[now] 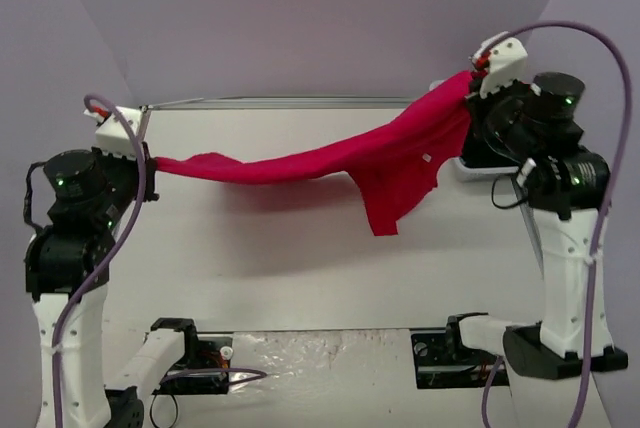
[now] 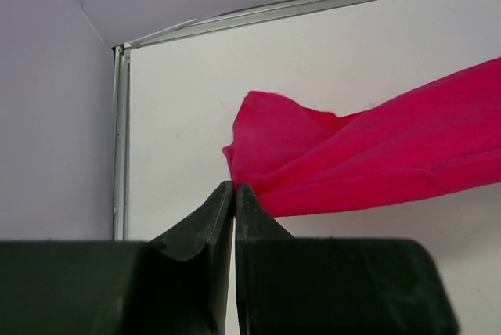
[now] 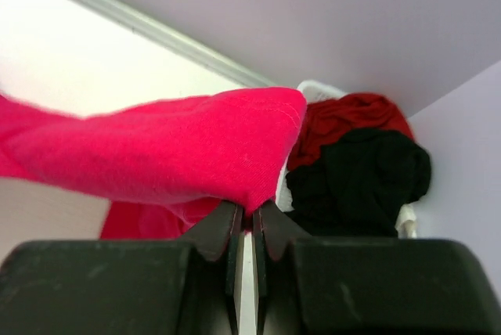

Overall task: Fold and stack the t-shirts
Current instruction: Flatten out the tshirt

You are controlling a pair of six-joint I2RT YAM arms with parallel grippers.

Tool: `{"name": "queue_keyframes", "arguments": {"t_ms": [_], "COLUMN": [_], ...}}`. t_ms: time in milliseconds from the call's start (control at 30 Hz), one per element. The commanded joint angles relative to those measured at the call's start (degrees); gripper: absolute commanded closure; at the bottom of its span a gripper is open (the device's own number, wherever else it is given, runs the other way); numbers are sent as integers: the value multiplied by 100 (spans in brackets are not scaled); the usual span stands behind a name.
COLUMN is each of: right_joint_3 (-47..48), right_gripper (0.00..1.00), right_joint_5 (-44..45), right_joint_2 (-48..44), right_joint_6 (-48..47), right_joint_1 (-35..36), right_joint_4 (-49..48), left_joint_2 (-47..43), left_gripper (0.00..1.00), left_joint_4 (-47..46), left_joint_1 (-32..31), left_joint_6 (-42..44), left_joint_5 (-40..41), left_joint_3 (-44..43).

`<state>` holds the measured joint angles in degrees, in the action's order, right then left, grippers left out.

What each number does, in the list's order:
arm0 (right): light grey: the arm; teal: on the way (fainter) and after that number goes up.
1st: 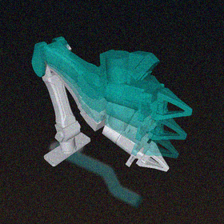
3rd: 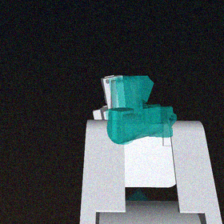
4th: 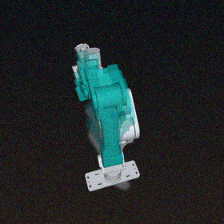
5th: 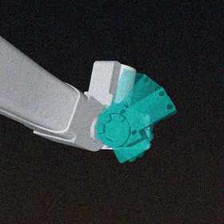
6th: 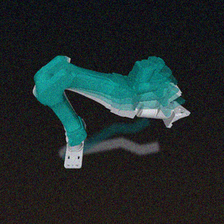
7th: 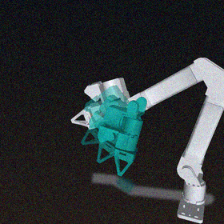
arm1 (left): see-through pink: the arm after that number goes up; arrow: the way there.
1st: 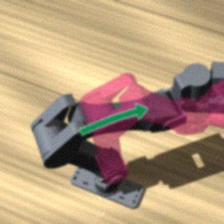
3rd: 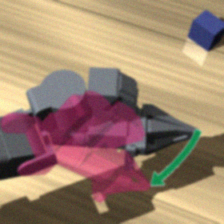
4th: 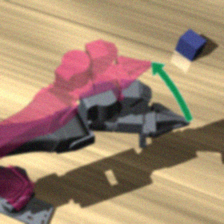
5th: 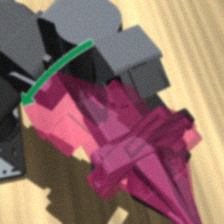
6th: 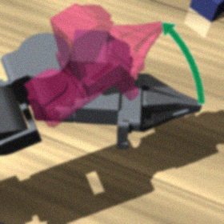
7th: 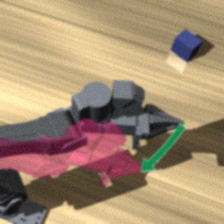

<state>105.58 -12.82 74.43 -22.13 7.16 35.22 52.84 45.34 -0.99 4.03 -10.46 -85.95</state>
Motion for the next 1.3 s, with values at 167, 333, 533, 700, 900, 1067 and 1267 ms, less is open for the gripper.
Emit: {"name": "queue_keyframes", "arguments": {"t_ms": [167,333,533,700,900,1067,1267], "right_joint_3": [278,1095,1536,1824,3291,4006,3016], "right_gripper": [100,100,100,100,100,100,100], "right_joint_5": [16,376,499,588,693,824,1001], "right_joint_2": [-931,184,1887,2917,4210,4099,2727], "right_joint_6": [499,420,253,174,279,394,244], "right_joint_1": [-338,-338,-329,-329,-312,-136,207], "right_joint_4": [-59,-112,-437,-850,-859,-894,-1044], "left_joint_2": [-424,243,1516,2598,3970,3998,2874], "left_gripper": [98,98,98,98,98,98,98], "left_joint_4": [818,520,-428,-1290,-1599,-1371,-1168], "left_joint_1": [38,38,38,38,47,47,38], "left_joint_6": [71,264,361,484,467,265,229], "left_joint_5": [413,702,896,1115,1345,1152,907], "left_joint_3": [-667,-1090,-757,-677,-1616,-2285,-2137]}}
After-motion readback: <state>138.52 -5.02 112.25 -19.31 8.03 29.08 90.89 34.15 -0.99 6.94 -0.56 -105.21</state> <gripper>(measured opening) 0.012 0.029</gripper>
